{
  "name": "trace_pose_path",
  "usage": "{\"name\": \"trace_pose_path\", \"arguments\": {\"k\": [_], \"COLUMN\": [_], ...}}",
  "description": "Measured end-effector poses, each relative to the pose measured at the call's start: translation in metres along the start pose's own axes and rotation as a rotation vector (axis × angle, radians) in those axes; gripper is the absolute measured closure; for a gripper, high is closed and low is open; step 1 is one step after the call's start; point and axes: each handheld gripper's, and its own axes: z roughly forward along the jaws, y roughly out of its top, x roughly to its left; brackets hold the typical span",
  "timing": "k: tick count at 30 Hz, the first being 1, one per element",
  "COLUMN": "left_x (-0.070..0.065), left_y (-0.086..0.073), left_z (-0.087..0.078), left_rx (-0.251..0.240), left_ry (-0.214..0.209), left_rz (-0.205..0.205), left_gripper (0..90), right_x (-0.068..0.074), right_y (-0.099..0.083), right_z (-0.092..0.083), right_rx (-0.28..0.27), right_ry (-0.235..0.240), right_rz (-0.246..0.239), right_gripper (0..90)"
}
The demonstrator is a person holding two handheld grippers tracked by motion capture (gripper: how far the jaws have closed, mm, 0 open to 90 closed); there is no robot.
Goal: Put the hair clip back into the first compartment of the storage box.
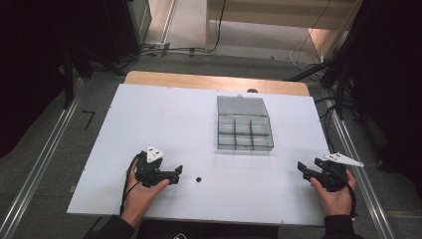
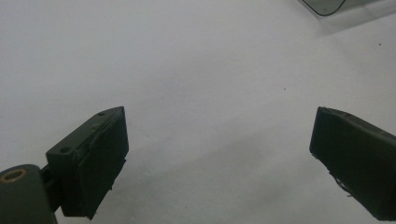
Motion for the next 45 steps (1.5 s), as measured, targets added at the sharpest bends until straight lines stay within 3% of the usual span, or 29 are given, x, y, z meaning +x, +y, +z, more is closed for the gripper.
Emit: {"name": "trace_pose_path", "arguments": {"k": [29,36,45], "left_x": [-0.017,-0.024,-0.032], "left_y": [0.0,0.0,0.0], "left_z": [0.003,0.005,0.008], "left_rx": [0.003,0.009,0.016], "left_ry": [-0.073,-0.124,-0.162], "left_rz": [0.031,0.058,0.081], "left_gripper": [9.1,18.7,24.7], "right_x": [0.0,0.0,0.0], "right_y": [0.0,0.0,0.0], "right_z": [0.0,0.001,0.001], "right_rx": [0.003,0.003,0.002], "right_ry": [0.0,0.001,0.0], "right_rz": [0.001,0.0,0.0], "right_gripper": [27.1,27.1,27.1]}}
